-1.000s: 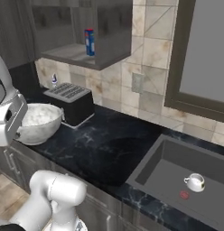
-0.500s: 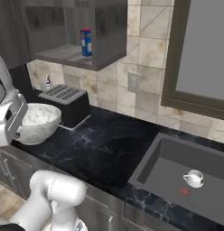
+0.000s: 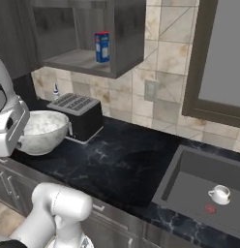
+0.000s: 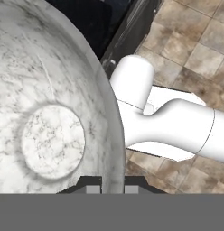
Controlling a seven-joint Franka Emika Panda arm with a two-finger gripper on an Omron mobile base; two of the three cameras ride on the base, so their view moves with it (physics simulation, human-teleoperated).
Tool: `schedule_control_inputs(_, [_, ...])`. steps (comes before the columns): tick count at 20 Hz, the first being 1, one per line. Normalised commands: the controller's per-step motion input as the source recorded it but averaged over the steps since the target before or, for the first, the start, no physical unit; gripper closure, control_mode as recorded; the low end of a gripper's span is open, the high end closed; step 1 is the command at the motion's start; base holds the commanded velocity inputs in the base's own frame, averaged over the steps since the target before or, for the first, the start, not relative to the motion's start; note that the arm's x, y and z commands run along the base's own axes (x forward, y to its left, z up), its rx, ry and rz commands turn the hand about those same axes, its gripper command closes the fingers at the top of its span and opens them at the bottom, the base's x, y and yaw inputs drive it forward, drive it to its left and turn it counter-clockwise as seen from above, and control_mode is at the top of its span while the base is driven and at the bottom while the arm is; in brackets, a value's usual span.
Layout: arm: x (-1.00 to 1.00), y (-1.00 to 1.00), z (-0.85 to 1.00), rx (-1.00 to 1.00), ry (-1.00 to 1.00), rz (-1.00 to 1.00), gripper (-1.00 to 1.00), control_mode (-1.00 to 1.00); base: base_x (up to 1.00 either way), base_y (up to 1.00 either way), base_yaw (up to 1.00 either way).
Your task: Pick the mug and place it in the sink. Pick the bowl and place it in the open cabinet and then close the cabinet.
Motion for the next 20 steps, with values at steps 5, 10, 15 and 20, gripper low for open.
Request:
schedule_control_inputs(5, [0.00,0.00,0.00,0.00,0.00,0.00,1.00,1.00,0.37,-0.02,0.00])
schedule_control_inputs(10, [0.00,0.00,0.00,0.00,0.00,0.00,1.00,1.00,0.10,-0.44,0.08])
schedule_control_inputs(15, [0.00,0.00,0.00,0.00,0.00,0.00,1.00,1.00,0.26,-0.19,0.16])
schedule_control_inputs(20, [0.00,0.00,0.00,0.00,0.00,0.00,1.00,1.00,0.38,-0.20,0.22])
